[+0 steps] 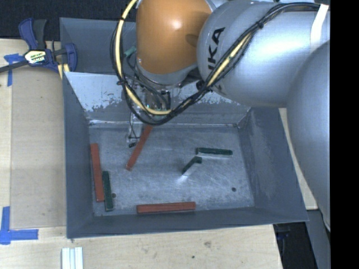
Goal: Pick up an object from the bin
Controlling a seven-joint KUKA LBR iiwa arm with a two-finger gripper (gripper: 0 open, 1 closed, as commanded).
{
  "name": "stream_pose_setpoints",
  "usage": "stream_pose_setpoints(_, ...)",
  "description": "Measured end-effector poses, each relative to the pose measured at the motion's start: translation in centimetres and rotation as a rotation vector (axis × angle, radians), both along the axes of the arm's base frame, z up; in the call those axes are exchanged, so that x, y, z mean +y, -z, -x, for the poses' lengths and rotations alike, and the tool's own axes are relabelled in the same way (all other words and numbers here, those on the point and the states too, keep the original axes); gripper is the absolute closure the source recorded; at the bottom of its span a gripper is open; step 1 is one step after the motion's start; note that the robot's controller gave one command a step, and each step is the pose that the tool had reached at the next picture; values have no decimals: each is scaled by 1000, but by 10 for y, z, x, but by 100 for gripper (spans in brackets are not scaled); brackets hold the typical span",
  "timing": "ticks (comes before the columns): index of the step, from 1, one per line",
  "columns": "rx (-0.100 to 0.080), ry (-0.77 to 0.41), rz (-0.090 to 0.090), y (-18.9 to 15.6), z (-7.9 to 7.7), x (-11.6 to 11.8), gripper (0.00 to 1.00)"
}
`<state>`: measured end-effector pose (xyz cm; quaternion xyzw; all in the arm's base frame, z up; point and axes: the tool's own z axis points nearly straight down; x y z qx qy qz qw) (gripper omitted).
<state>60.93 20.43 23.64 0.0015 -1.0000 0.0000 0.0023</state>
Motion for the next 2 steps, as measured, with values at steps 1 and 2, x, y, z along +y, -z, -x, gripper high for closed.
stream_pose_setpoints(1, 0, -246, 2, 73, 38, -55, 0)
stream_pose_setpoints(2, -5, -684, -3, 169, -4, -22, 0)
